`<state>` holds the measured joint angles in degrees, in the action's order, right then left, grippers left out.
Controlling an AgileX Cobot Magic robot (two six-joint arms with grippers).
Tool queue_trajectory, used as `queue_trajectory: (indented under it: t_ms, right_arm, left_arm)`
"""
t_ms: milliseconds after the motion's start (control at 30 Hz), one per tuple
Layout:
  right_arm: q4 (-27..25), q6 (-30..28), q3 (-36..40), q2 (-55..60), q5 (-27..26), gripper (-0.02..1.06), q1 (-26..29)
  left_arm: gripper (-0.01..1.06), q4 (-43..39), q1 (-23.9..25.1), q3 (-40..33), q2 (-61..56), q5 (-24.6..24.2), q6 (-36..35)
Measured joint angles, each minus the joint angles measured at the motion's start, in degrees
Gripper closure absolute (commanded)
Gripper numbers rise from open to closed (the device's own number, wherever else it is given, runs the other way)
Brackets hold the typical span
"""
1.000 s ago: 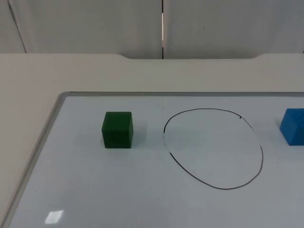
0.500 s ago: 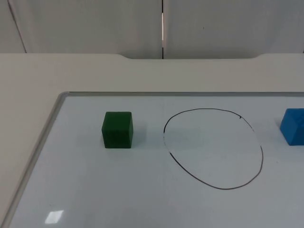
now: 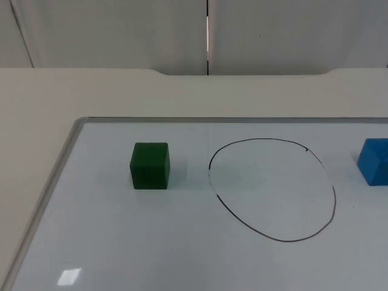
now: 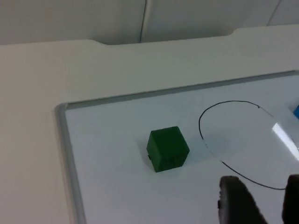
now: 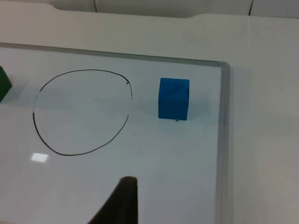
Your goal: Push the two cubes into the marked area.
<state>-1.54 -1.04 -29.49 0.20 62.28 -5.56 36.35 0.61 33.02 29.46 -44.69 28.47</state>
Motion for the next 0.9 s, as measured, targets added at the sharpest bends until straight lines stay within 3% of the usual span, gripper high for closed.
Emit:
queue_trajectory:
  t_ms: [167,433,600,900]
  right_arm:
    - [0.0,0.0,0.0,0.0,0.0,-0.01,0.0]
    - [0.0,0.0,0.0,0.0,0.0,-0.01,0.0]
    - [0.0,0.1,0.0,0.0,0.0,-0.01,0.0]
    - [0.0,0.1,0.0,0.0,-0.1,-0.01,0.0]
  left_arm:
    - [0.91,6.9,0.0,0.0,4.0,1.0,6.1]
    - [0.91,16.7,0.0,0.0,13.3,2.5,14.3]
    - [0.91,27.6,0.0,0.0,21.8,2.7,24.6]
    - [0.91,38.5,0.0,0.0,30.0,4.8,35.5]
